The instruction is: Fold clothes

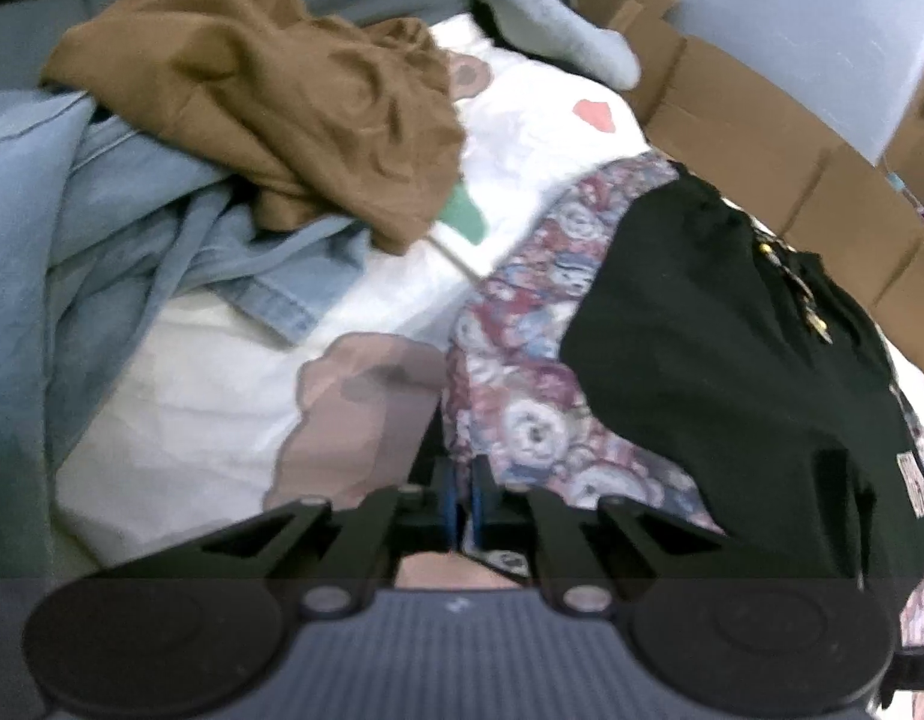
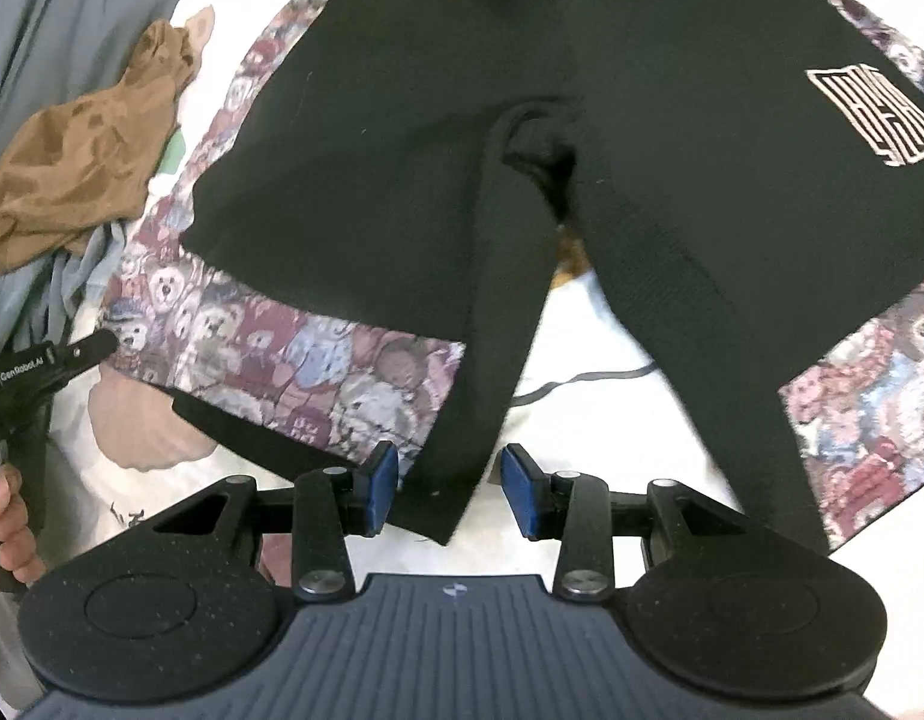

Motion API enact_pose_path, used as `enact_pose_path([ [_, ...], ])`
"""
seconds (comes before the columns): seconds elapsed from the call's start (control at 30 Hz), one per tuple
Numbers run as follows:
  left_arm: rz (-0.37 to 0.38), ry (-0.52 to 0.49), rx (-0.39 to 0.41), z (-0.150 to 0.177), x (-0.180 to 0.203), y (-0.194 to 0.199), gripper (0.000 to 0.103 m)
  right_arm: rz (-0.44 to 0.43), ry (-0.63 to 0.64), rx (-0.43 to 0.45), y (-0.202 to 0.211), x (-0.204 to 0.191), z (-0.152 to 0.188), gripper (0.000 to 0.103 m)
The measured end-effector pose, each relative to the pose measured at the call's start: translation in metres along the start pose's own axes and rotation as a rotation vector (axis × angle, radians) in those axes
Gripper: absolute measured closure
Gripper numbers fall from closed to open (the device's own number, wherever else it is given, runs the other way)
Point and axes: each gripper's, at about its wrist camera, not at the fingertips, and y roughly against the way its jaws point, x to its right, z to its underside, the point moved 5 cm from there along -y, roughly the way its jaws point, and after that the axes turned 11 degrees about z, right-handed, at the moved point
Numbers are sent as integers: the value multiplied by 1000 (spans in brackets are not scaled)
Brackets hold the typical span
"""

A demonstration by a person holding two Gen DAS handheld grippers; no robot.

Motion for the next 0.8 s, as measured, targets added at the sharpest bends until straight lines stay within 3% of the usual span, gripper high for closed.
enact_pose_path([
  [0.13,10,-50,2,6,14,-2,98,-10,29,-12,-6,-5,0,54],
  [0.4,-21,-14,-44,28,3,-4,95,2,36,-24,-15,-7,-6,54],
  [0.67,-94,2,80,7,-7,23,89,5,11,-23,-16,-5,-5,54],
  [0.73,-110,22,93,3,-12,20,89,4,4,-23,-17,-4,-7,58],
  [0.8,-119,44,92,1,-18,13,89,0,-10,-32,-19,-1,-9,83],
])
